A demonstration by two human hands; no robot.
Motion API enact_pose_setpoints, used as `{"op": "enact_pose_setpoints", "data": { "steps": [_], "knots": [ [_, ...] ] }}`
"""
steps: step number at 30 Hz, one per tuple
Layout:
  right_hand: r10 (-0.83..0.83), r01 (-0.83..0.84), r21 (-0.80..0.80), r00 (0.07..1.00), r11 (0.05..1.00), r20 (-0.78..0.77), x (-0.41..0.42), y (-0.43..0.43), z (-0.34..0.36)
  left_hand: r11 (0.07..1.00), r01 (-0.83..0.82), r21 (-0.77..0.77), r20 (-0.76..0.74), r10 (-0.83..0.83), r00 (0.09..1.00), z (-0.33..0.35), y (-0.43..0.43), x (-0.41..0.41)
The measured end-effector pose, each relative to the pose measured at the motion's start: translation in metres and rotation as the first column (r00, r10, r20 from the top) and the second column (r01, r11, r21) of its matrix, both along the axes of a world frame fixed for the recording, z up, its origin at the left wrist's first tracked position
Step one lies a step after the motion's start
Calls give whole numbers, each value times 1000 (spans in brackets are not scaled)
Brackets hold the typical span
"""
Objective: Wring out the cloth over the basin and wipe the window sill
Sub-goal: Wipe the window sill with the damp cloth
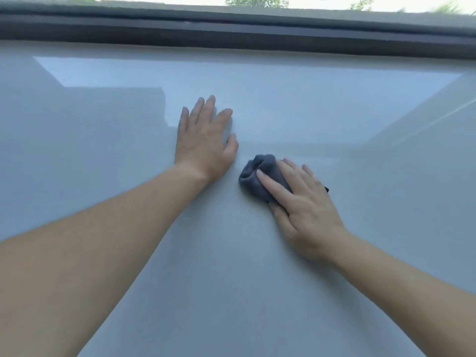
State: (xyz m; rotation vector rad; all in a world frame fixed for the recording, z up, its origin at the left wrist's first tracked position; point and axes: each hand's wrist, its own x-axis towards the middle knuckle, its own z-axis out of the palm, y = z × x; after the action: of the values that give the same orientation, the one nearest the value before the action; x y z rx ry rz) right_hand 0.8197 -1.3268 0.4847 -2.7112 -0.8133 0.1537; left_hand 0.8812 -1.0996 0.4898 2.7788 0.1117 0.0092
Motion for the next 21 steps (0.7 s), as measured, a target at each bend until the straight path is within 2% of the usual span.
{"op": "enact_pose_setpoints", "data": {
  "steps": [2, 3, 4, 6, 8, 9, 10, 14, 16, 20, 21],
  "knots": [
    [144, -145, -20, 989, 989, -18, 19, -15, 2, 999, 7, 31, -39, -6, 999, -3, -4, 2],
    [154, -154, -30, 988, 988, -11, 42, -19, 2, 999, 13, 48, -41, -11, 999, -5, -6, 0],
    [108, -108, -37, 994, 994, 2, 68, -17, 1, 998, 12, 59, -37, -10, 999, -5, -7, -1],
    [-94, 95, -26, 995, 995, 34, 128, -8, -2, 998, 0, 68, -38, 3, 999, -5, -8, -1],
    [-292, 292, -9, 956, 956, 18, 168, 5, -2, 996, -5, 84, -56, 10, 998, -5, -8, 0],
    [-332, 332, -5, 943, 943, 20, 172, 12, -2, 996, -4, 93, -60, 9, 998, -5, -8, 0],
    [-312, 312, 1, 950, 950, 22, 166, 18, -2, 995, 0, 95, -63, 6, 998, -4, -9, 0],
    [44, -44, -11, 999, 999, -22, 125, 19, 1, 995, -4, 96, -60, 9, 998, -3, -7, 0],
    [74, -74, -25, 997, 997, 11, 156, 19, 1, 995, -4, 99, -51, 10, 999, -3, -8, -1],
    [-243, 246, -39, 968, 968, 70, 224, 48, 0, 995, -6, 99, -52, 11, 999, -2, -8, -1],
    [-258, 262, -36, 962, 964, 84, 225, 59, -2, 995, -6, 98, -51, 11, 999, -2, -8, -1]
  ]
}}
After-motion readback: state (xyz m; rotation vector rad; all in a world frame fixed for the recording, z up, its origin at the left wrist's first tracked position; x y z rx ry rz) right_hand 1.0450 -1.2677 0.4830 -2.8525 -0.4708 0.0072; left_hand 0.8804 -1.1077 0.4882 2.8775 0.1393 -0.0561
